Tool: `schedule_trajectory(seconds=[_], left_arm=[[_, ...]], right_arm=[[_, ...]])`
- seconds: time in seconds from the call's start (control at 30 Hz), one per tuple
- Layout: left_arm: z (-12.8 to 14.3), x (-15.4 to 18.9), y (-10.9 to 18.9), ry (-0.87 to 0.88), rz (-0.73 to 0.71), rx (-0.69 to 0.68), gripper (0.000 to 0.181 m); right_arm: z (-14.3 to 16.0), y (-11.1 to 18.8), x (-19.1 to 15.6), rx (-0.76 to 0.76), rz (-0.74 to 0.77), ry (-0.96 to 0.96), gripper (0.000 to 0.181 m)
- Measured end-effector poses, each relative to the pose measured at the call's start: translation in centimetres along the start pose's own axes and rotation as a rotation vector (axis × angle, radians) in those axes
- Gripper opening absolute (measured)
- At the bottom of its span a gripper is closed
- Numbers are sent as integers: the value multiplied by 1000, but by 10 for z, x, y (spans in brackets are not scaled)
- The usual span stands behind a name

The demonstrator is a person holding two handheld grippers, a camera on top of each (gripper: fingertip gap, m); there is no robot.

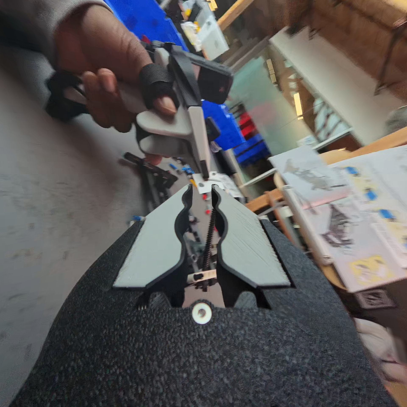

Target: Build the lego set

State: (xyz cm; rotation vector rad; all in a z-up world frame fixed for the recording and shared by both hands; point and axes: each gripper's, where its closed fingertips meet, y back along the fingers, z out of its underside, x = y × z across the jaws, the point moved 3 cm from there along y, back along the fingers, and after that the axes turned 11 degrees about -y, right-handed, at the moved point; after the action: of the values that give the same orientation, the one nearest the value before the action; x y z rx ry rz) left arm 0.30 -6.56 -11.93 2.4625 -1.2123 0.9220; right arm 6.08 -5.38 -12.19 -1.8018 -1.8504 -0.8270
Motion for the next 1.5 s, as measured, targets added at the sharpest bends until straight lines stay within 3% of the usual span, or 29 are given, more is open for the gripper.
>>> schedule_trajectory(seconds=[0.03, 0.1, 0.2, 0.33, 0.47, 0.57, 0.63, 0.67, 0.87, 0.97, 1.07, 1.1, 1.27, 1.33, 1.43, 1.5], left_arm=[[-4, -2, 2, -18, -20, 13, 0], [-9, -6, 8, -63, -58, 5, 0], [-21, -9, 17, -109, -88, 22, 0], [-36, -8, 28, -136, -94, 73, 0], [-40, -17, 42, -138, -135, 103, 0], [-43, -22, 48, -116, -141, 127, 0], [-45, -21, 50, -109, -134, 137, 0], [-45, -20, 50, -110, -130, 139, 0], [-53, -15, 55, -137, -131, 162, 0], [-56, -16, 57, -140, -137, 171, 0], [-54, -20, 57, -133, -151, 167, 0], [-53, -23, 58, -133, -158, 164, 0], [-51, -31, 62, -139, -190, 161, 0], [-51, -31, 62, -132, -184, 164, 0], [-52, -29, 63, -130, -174, 170, 0], [-55, -26, 65, -135, -170, 184, 0]], right_arm=[[5, 5, -4, -47, -131, -115, 21], [8, 14, 10, -78, -182, -249, 39], [18, 29, -3, -231, -414, -278, 23], [59, 20, -22, -502, -516, 82, 21], [64, 9, -36, -534, -597, 410, 23], [68, -2, -41, -530, -560, 599, 20], [64, -7, -42, -493, -520, 616, 7], [62, -9, -42, -476, -496, 597, 0], [47, 2, -41, -449, -469, 240, 0], [36, -1, -35, -411, -394, 370, 7], [37, -11, -50, -474, -468, 538, 34], [40, -16, -55, -490, -493, 592, 35], [45, -40, -55, -581, -524, 820, 29], [45, -42, -58, -585, -570, 843, 7], [38, -42, -63, -562, -594, 710, 6], [16, -40, -61, -504, -566, 435, 6]])
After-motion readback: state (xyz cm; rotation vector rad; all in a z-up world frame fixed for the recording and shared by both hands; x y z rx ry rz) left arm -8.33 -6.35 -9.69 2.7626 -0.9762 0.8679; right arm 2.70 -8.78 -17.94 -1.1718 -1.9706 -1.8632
